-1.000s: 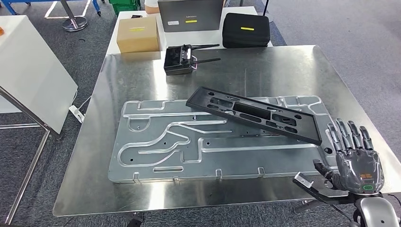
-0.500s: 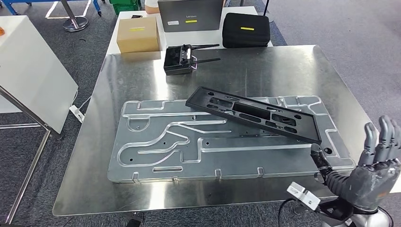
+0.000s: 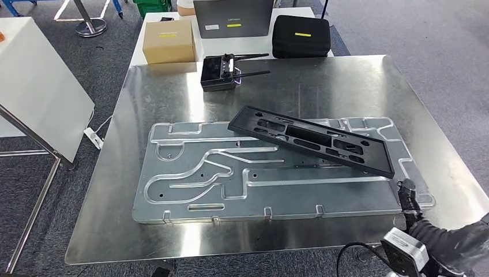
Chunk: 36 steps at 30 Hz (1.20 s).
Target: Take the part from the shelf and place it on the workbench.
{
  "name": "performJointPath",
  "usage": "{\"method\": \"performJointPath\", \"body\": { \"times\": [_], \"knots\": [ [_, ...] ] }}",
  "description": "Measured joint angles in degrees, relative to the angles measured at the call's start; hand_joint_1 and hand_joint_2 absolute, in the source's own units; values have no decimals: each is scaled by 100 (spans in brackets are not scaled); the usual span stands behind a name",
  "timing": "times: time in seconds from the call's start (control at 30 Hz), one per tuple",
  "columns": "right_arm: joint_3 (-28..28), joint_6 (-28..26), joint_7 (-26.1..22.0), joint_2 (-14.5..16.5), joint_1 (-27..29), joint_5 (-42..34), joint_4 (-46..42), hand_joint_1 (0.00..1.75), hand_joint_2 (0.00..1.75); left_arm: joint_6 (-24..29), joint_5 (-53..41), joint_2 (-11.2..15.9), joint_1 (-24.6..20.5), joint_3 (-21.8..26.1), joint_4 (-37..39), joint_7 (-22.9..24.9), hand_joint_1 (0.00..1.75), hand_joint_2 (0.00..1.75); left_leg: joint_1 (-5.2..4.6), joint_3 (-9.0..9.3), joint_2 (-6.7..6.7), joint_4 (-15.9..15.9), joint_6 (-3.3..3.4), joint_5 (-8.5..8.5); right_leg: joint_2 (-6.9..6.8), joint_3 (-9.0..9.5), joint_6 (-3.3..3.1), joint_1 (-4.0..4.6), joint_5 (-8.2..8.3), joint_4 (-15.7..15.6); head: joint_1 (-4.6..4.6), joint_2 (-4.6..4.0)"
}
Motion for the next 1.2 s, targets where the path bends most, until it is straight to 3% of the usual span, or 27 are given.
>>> {"method": "performJointPath", "body": {
  "times": [0.1,0.23,0.3,0.37,0.4,0.43,0.47,0.57,0.63,0.7,0.77,0.83,0.9,0.93,0.97,1.0,1.1,1.13,1.2],
  "knots": [
    [86,-1,20,175,220,-162,-78,0,175,99,48,1,27,7,0,25,0,0,-13,-4,0,9,17,-9,1,1,16,-15,3,-4,0,0],
    [232,-1,3,347,505,-385,-132,0,175,182,66,-3,51,13,0,17,0,0,7,24,8,-76,91,92,1,14,96,-10,7,-13,0,0],
    [268,-2,-16,414,617,-569,-134,0,175,194,69,-10,53,17,0,10,0,0,44,47,31,-174,149,181,-1,-108,118,0,-269,297,4,0],
    [304,-4,-21,460,728,-734,-134,0,175,198,75,-11,59,25,0,9,0,0,43,13,44,-166,175,212,-5,-376,122,-13,-691,996,6,0],
    [321,-5,-21,478,781,-800,-133,0,175,197,78,-11,66,31,0,9,0,0,40,-17,46,-145,173,214,-7,-487,123,-15,-818,1310,5,0],
    [333,-5,-21,491,827,-844,-133,0,175,197,79,-11,73,36,0,10,0,0,38,-46,47,-117,171,215,-8,-519,121,-16,-838,1461,5,0],
    [342,-5,-21,502,858,-877,-133,0,175,196,79,-11,79,40,0,10,0,0,38,-73,48,-89,168,215,-10,-447,116,-16,-755,1400,5,0],
    [368,-5,-21,529,894,-939,-129,0,175,191,72,-15,82,43,0,10,0,0,32,-144,41,2,125,207,-13,163,62,-6,-357,391,4,0],
    [376,-9,-21,543,913,-962,-126,0,175,190,63,-15,81,45,0,10,0,0,22,-172,31,35,60,211,-9,337,-1,24,-299,62,3,0],
    [384,-16,-21,556,930,-972,-120,0,175,190,54,-16,82,49,0,11,0,0,17,-195,24,44,-16,238,-7,303,-72,33,-254,35,4,0],
    [395,-20,-21,574,934,-973,-110,0,175,190,45,-16,82,57,0,17,0,0,25,-271,18,156,-91,128,-18,246,-157,7,-190,-9,-1,0],
    [407,-22,-21,591,936,-972,-99,0,175,188,34,-15,83,67,0,29,0,0,52,-467,17,654,-159,-295,-37,152,-221,-7,-105,-29,-11,0],
    [414,-24,-21,599,938,-972,-86,0,175,186,27,-16,84,80,0,41,0,0,81,-695,20,1367,-213,-731,-51,38,-239,0,-25,-23,-16,0],
    [415,-25,-21,599,938,-973,-75,0,175,186,24,-16,85,90,0,46,0,0,90,-724,20,1571,-229,-803,-58,-18,-236,2,15,-19,-15,0],
    [415,-26,-21,600,938,-973,-67,0,175,186,24,-17,86,99,0,50,0,0,97,-653,20,1570,-237,-757,-62,-71,-229,2,53,-13,-16,0],
    [416,-26,-21,600,938,-973,-59,0,175,186,24,-17,87,109,0,53,0,0,102,-464,21,1338,-235,-613,-63,-119,-217,1,92,-7,-16,0],
    [417,-28,-22,600,938,-972,-55,0,175,186,23,-17,66,125,0,56,0,0,87,324,17,121,-177,-242,-61,-213,-146,9,208,5,-14,0],
    [419,-30,-24,601,937,-972,-55,0,175,186,23,-17,60,128,0,56,0,0,75,438,13,-99,-153,-215,-62,-221,-112,12,247,3,-16,0],
    [422,-35,-29,608,937,-971,-55,0,175,186,23,-17,61,133,0,57,0,0,59,409,8,-167,-96,-160,-63,-222,-34,15,341,-32,-21,0]
  ]
}}
